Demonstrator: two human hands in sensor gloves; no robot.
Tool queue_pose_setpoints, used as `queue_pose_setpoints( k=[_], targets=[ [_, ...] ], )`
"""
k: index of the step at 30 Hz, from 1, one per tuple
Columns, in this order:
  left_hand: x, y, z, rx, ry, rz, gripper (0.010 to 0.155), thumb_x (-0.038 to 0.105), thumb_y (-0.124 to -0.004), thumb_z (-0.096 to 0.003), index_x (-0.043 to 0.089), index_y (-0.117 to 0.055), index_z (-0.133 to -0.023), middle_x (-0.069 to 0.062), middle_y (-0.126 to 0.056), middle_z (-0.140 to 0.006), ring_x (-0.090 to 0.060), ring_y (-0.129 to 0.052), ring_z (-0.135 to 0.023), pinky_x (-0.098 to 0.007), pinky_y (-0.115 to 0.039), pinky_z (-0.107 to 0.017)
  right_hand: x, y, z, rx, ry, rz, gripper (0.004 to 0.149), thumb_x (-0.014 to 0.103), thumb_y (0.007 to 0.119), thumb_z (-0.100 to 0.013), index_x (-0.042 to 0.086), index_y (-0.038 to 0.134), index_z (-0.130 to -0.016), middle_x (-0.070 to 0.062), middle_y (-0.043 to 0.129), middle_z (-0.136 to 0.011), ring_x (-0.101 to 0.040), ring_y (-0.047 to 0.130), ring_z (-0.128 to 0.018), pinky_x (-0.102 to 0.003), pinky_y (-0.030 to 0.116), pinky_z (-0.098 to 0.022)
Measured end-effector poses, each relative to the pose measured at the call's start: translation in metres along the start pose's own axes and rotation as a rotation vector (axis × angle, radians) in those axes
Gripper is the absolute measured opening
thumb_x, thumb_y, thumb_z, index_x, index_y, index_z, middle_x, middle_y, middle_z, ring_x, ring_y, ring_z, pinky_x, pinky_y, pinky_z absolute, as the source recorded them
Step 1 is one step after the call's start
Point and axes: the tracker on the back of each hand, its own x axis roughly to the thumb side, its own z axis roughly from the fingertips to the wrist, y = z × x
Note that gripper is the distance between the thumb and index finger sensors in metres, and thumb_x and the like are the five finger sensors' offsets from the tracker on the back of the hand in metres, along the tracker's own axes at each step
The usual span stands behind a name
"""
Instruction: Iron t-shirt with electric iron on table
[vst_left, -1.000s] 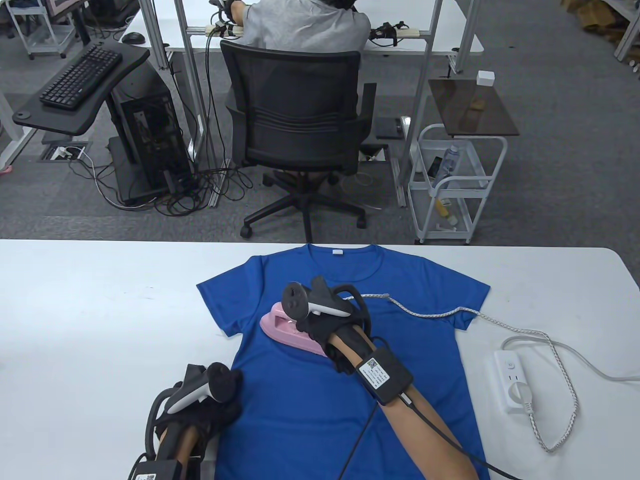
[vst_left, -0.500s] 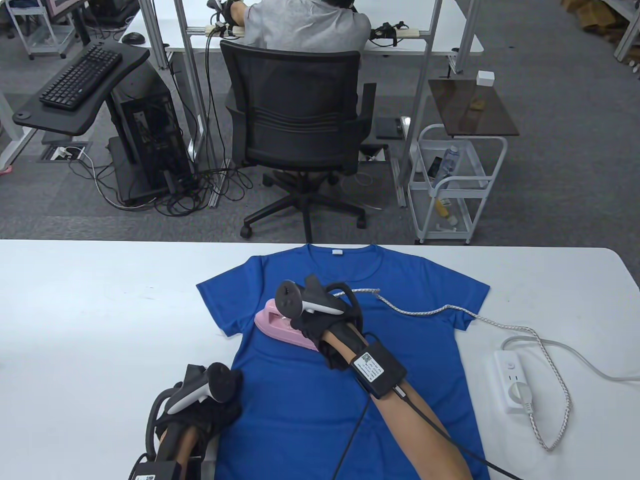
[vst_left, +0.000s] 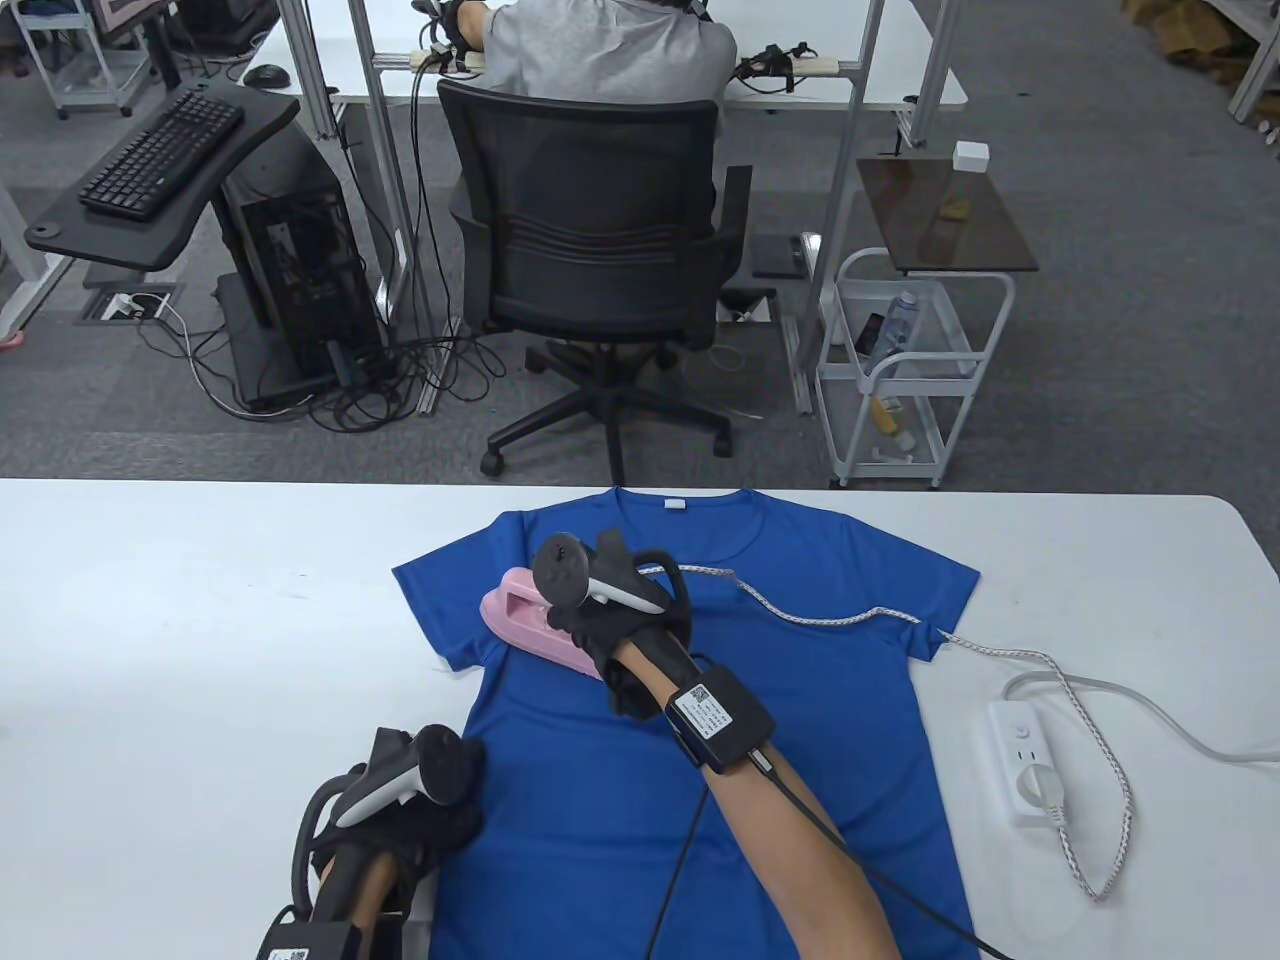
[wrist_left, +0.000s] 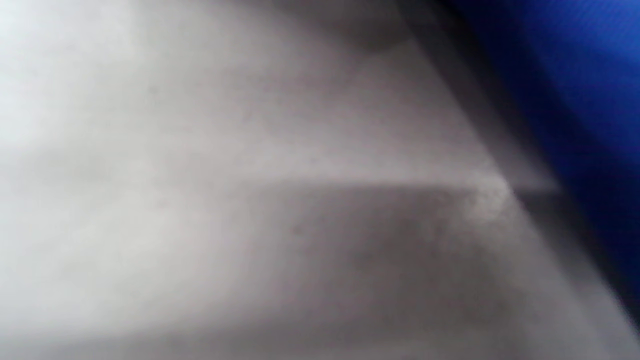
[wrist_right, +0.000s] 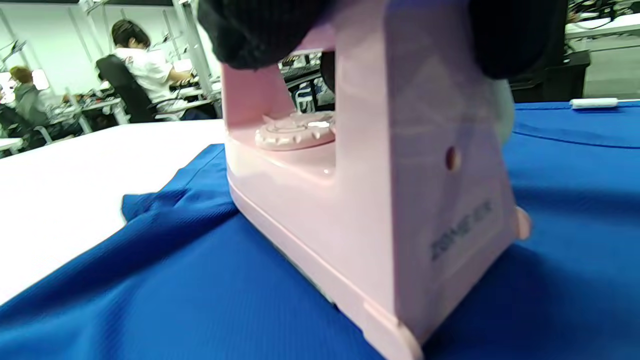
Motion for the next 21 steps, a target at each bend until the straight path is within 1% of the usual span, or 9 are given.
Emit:
queue_pose_setpoints(
  k=[9, 12, 17, 19, 21],
  targets=[
    [0.0, -0.001, 0.0, 0.007, 0.0, 0.009, 0.073, 0.053, -0.053, -0.0476, 0.043, -0.01, -0.106, -0.001, 0.0, -0.113, -0.037, -0.003, -0.106, -0.063, -0.02, -0.074, -0.03, -0.004, -0.029, -0.079, 0.225, -0.026, 0.066, 0.031, 0.079, -0.044, 0.025, 0.059, -0.106, -0.018, 0.084, -0.094, -0.038, 0.093, -0.074, -0.05, 0.081, -0.052],
    [0.001, -0.001, 0.0, 0.007, 0.001, 0.013, 0.073, 0.053, -0.053, -0.0476, 0.043, -0.01, -0.106, 0.0, 0.0, -0.113, -0.037, -0.003, -0.106, -0.063, -0.02, -0.074, -0.043, -0.006, -0.033, -0.111, 0.31, 0.003, 0.065, 0.031, 0.079, -0.045, 0.028, 0.058, -0.106, -0.018, 0.084, -0.094, -0.039, 0.094, -0.074, -0.05, 0.081, -0.052],
    [0.001, -0.001, 0.001, 0.004, 0.005, 0.012, 0.073, 0.053, -0.053, -0.0477, 0.044, -0.01, -0.106, 0.0, 0.0, -0.113, -0.037, -0.003, -0.106, -0.063, -0.02, -0.074, -0.066, -0.009, -0.033, -0.154, 0.437, 0.024, 0.065, 0.032, 0.078, -0.045, 0.027, 0.058, -0.106, -0.018, 0.084, -0.094, -0.038, 0.094, -0.073, -0.048, 0.081, -0.051],
    [0.001, -0.001, 0.001, 0.004, 0.006, 0.012, 0.073, 0.053, -0.053, -0.0477, 0.044, -0.01, -0.106, 0.0, 0.0, -0.113, -0.037, -0.003, -0.106, -0.063, -0.02, -0.074, -0.068, -0.007, -0.033, -0.137, 0.428, 0.0, 0.064, 0.031, 0.074, -0.047, 0.021, 0.056, -0.107, -0.02, 0.082, -0.096, -0.04, 0.092, -0.074, -0.05, 0.08, -0.052],
    [0.001, -0.001, 0.001, 0.004, 0.008, 0.014, 0.073, 0.053, -0.053, -0.0477, 0.044, -0.01, -0.106, 0.0, 0.0, -0.113, -0.037, -0.003, -0.106, -0.063, -0.02, -0.074, -0.065, -0.006, -0.033, -0.13, 0.39, -0.011, 0.062, 0.027, 0.071, -0.048, 0.018, 0.055, -0.108, -0.023, 0.079, -0.098, -0.043, 0.09, -0.076, -0.053, 0.078, -0.052]
  ],
)
